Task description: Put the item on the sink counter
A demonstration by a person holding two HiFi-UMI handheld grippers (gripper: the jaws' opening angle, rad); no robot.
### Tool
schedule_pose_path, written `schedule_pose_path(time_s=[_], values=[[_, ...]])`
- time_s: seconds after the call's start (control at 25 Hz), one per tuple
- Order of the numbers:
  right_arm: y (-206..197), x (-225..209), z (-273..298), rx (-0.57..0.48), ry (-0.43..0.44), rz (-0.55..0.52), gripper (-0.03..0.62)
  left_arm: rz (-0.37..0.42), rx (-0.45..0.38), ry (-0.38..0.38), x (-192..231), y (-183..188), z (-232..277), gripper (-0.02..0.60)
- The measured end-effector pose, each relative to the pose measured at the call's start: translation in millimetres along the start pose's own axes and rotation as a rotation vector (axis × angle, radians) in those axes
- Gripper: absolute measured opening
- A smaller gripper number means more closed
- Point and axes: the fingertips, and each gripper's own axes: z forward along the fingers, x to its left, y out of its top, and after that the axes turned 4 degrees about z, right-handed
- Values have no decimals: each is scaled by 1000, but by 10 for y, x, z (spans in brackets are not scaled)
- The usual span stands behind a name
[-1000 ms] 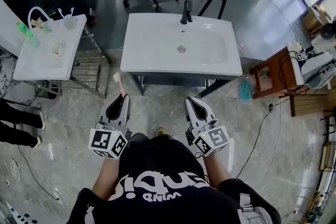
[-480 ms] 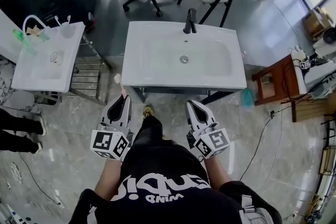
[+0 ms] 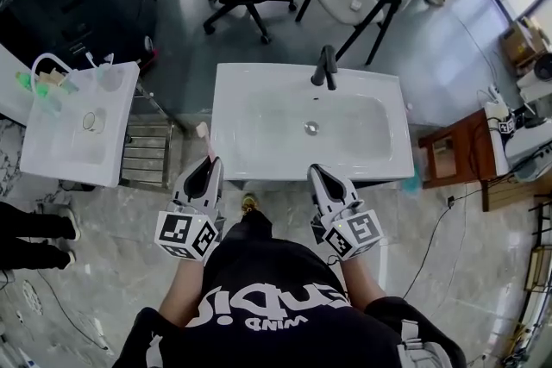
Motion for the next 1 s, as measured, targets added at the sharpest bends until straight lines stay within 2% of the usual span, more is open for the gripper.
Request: schedule_pose_path(time_s=[0.2, 0.52, 0.76, 1.0], values=[[203, -59, 456, -20, 3, -11, 18, 10, 2, -19, 296, 163, 341, 57], [292, -214, 949, -26, -17, -8, 18, 13, 26, -37, 636, 250, 689, 57], [352, -364, 1142, -11, 4, 3, 18, 6, 43, -18, 693, 272, 895, 57], [444, -492, 1280, 1, 31, 6, 18, -19, 122, -3, 733, 95, 1120, 57]])
